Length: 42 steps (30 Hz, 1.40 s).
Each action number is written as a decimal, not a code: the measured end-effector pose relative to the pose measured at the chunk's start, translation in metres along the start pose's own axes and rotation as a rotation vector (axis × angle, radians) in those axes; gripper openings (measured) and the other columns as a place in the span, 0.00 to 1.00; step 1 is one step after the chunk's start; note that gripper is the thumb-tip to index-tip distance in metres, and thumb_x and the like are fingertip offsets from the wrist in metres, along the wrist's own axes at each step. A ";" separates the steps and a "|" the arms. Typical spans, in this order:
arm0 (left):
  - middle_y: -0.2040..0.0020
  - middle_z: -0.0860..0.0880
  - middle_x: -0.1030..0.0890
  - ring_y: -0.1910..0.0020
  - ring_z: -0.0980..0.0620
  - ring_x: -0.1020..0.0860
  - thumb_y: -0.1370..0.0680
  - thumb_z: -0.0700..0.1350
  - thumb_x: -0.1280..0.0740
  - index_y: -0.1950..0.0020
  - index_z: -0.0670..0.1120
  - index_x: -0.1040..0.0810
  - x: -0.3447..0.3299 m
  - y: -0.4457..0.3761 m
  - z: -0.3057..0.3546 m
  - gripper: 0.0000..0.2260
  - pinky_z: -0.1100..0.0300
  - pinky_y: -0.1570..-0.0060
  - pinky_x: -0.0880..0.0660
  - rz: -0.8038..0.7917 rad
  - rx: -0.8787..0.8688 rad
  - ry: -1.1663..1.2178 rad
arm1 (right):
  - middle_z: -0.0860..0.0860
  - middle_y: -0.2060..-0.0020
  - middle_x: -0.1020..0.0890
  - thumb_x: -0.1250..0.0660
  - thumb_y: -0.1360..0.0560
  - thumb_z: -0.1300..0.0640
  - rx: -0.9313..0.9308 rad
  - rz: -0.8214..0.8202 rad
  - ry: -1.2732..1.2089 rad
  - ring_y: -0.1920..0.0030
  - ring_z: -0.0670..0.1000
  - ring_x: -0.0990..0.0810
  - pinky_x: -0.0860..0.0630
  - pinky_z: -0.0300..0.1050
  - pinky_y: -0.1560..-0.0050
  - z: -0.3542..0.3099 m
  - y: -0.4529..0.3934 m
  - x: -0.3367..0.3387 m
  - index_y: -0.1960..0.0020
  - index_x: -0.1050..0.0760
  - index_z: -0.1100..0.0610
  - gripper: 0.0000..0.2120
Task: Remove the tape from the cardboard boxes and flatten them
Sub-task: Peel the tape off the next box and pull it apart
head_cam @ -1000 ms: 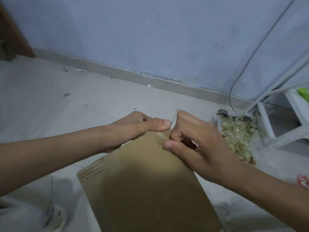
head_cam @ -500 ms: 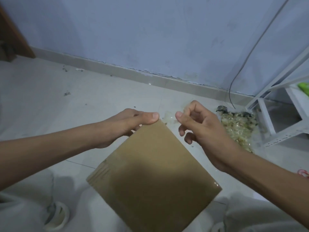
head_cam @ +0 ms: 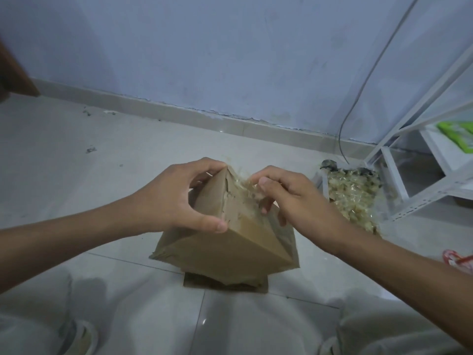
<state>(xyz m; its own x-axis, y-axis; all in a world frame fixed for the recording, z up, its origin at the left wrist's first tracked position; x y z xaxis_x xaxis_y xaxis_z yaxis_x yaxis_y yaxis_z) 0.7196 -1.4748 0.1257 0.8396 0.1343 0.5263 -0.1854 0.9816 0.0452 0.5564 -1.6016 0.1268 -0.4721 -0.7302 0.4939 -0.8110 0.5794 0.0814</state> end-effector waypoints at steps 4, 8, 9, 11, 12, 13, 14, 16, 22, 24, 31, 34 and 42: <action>0.37 0.64 0.21 0.35 0.60 0.22 0.42 0.66 0.18 0.31 0.61 0.26 -0.006 0.003 0.007 0.41 0.60 0.35 0.24 -0.002 -0.094 -0.094 | 0.44 0.61 0.19 0.28 0.23 0.39 0.065 0.025 0.073 0.61 0.45 0.22 0.27 0.44 0.59 -0.005 0.004 -0.002 0.56 0.21 0.51 0.15; 0.38 0.65 0.24 0.37 0.60 0.24 0.41 0.70 0.21 0.29 0.58 0.28 -0.013 0.007 0.009 0.44 0.60 0.40 0.25 -0.007 -0.138 -0.266 | 0.48 0.68 0.22 0.24 0.22 0.51 0.047 0.020 0.002 0.66 0.47 0.26 0.29 0.46 0.62 0.001 -0.003 -0.002 0.58 0.22 0.52 0.09; 0.38 0.65 0.25 0.37 0.60 0.25 0.41 0.71 0.21 0.28 0.58 0.29 -0.013 0.007 0.009 0.44 0.61 0.40 0.25 0.000 -0.140 -0.286 | 0.50 0.68 0.22 0.25 0.22 0.54 0.020 -0.002 -0.030 0.67 0.49 0.27 0.29 0.45 0.63 0.002 -0.003 -0.003 0.57 0.20 0.52 0.06; 0.38 0.66 0.26 0.37 0.61 0.26 0.41 0.71 0.21 0.28 0.59 0.31 -0.014 0.009 0.008 0.45 0.62 0.41 0.25 0.013 -0.149 -0.315 | 0.53 0.68 0.23 0.28 0.20 0.59 -0.057 -0.033 -0.113 0.69 0.49 0.27 0.30 0.43 0.66 0.007 -0.003 -0.005 0.54 0.19 0.54 0.04; 0.38 0.66 0.26 0.37 0.61 0.26 0.41 0.72 0.22 0.28 0.60 0.31 -0.014 0.009 0.009 0.45 0.63 0.42 0.26 0.021 -0.157 -0.322 | 0.53 0.68 0.23 0.30 0.19 0.61 -0.114 -0.043 -0.186 0.69 0.49 0.27 0.30 0.43 0.67 0.010 -0.001 -0.007 0.53 0.19 0.56 0.04; 0.38 0.66 0.26 0.38 0.62 0.26 0.41 0.72 0.22 0.28 0.59 0.31 -0.015 0.010 0.010 0.45 0.63 0.42 0.26 0.031 -0.164 -0.326 | 0.52 0.69 0.23 0.31 0.19 0.62 -0.175 -0.051 -0.274 0.70 0.49 0.26 0.30 0.43 0.67 0.014 0.001 -0.009 0.53 0.20 0.58 0.04; 0.38 0.66 0.27 0.38 0.62 0.25 0.41 0.72 0.22 0.28 0.60 0.32 -0.015 0.011 0.011 0.45 0.64 0.43 0.26 0.042 -0.167 -0.329 | 0.52 0.68 0.23 0.32 0.19 0.63 -0.227 -0.057 -0.346 0.70 0.50 0.25 0.29 0.43 0.68 0.016 0.002 -0.011 0.51 0.21 0.59 0.03; 0.39 0.66 0.27 0.40 0.62 0.25 0.41 0.73 0.23 0.28 0.60 0.32 -0.016 0.012 0.012 0.45 0.63 0.44 0.25 0.057 -0.170 -0.346 | 0.54 0.67 0.23 0.33 0.19 0.64 -0.273 -0.053 -0.413 0.69 0.52 0.23 0.28 0.41 0.69 0.018 0.004 -0.013 0.48 0.23 0.62 0.01; 0.38 0.67 0.26 0.39 0.64 0.25 0.41 0.73 0.24 0.28 0.59 0.30 -0.012 0.012 0.018 0.45 0.64 0.42 0.26 0.130 -0.197 -0.324 | 0.54 0.67 0.23 0.33 0.18 0.65 -0.207 0.020 -0.561 0.67 0.52 0.22 0.28 0.39 0.69 0.012 0.005 -0.011 0.50 0.25 0.57 0.04; 0.38 0.67 0.26 0.38 0.64 0.25 0.41 0.73 0.24 0.28 0.59 0.31 -0.011 0.012 0.020 0.45 0.64 0.42 0.25 0.137 -0.208 -0.311 | 0.56 0.66 0.23 0.33 0.18 0.65 -0.182 0.054 -0.611 0.68 0.51 0.23 0.28 0.39 0.69 0.010 0.004 -0.008 0.50 0.25 0.57 0.05; 0.37 0.60 0.29 0.38 0.53 0.23 0.35 0.67 0.21 0.28 0.63 0.32 -0.014 0.016 0.027 0.39 0.57 0.45 0.22 -0.060 -0.347 -0.374 | 0.51 0.70 0.24 0.33 0.18 0.66 0.063 -0.026 -0.221 0.71 0.45 0.28 0.29 0.35 0.68 -0.009 0.001 0.005 0.50 0.24 0.62 0.03; 0.36 0.57 0.28 0.38 0.51 0.23 0.34 0.66 0.20 0.31 0.59 0.27 -0.017 0.019 0.027 0.35 0.53 0.44 0.22 -0.047 -0.402 -0.351 | 0.52 0.69 0.22 0.32 0.18 0.66 -0.005 -0.027 -0.282 0.70 0.44 0.28 0.29 0.34 0.68 0.000 0.003 0.002 0.50 0.23 0.62 0.02; 0.36 0.53 0.28 0.37 0.49 0.24 0.35 0.66 0.19 0.33 0.56 0.22 -0.011 0.022 0.030 0.34 0.55 0.45 0.22 0.007 -0.460 -0.357 | 0.53 0.67 0.24 0.33 0.18 0.68 0.108 0.057 -0.362 0.69 0.45 0.27 0.29 0.35 0.65 -0.005 0.005 0.007 0.50 0.25 0.62 0.03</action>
<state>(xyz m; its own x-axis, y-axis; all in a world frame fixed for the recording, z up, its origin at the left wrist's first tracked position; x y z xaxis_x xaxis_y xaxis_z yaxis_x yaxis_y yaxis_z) 0.6907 -1.4589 0.1467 0.6005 0.1657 0.7822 0.1172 0.9495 -0.2911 0.5503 -1.6022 0.1351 -0.5933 -0.7898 0.1560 -0.8026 0.5953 -0.0384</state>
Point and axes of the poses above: each hand's wrist, its own y-axis away from the middle knuckle, its own x-axis out of the back of the hand, z = x × y, the point moved 7 cm from there along -y, towards the middle knuckle
